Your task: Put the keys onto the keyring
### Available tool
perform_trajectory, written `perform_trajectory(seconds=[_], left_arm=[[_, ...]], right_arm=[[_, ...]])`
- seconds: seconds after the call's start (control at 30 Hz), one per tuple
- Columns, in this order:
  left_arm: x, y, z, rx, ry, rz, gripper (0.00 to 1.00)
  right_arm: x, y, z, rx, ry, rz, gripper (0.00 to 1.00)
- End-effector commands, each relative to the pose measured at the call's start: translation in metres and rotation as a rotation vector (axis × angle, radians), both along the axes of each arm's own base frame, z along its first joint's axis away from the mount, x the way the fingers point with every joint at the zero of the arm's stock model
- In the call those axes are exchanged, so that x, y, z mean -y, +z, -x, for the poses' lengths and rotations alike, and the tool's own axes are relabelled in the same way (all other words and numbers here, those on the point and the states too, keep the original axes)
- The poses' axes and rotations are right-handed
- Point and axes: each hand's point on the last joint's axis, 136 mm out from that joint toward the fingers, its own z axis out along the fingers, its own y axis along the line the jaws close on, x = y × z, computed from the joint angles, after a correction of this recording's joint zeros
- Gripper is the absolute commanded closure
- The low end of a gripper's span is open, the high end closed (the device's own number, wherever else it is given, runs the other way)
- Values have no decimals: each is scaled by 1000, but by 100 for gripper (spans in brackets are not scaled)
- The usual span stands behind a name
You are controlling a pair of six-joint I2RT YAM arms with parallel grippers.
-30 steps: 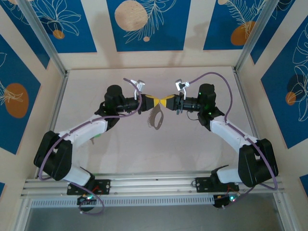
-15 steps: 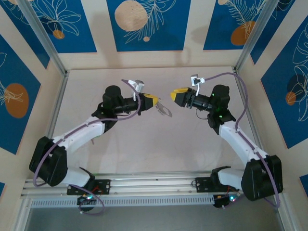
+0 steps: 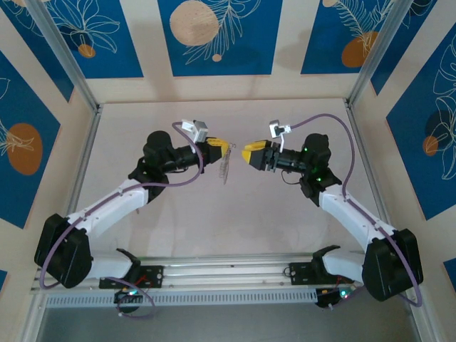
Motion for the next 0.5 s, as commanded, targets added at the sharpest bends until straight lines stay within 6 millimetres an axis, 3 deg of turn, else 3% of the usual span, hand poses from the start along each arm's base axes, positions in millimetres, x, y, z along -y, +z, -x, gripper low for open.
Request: perform_trajectory(seconds=[0.0, 0.47], left_arm=[[1, 25, 14, 89, -33, 42, 100], [5, 28, 20, 78, -71, 54, 100]], right_arm=[[-10, 15, 3, 69, 53, -10, 51], [-27, 22, -2, 81, 86, -21, 60]])
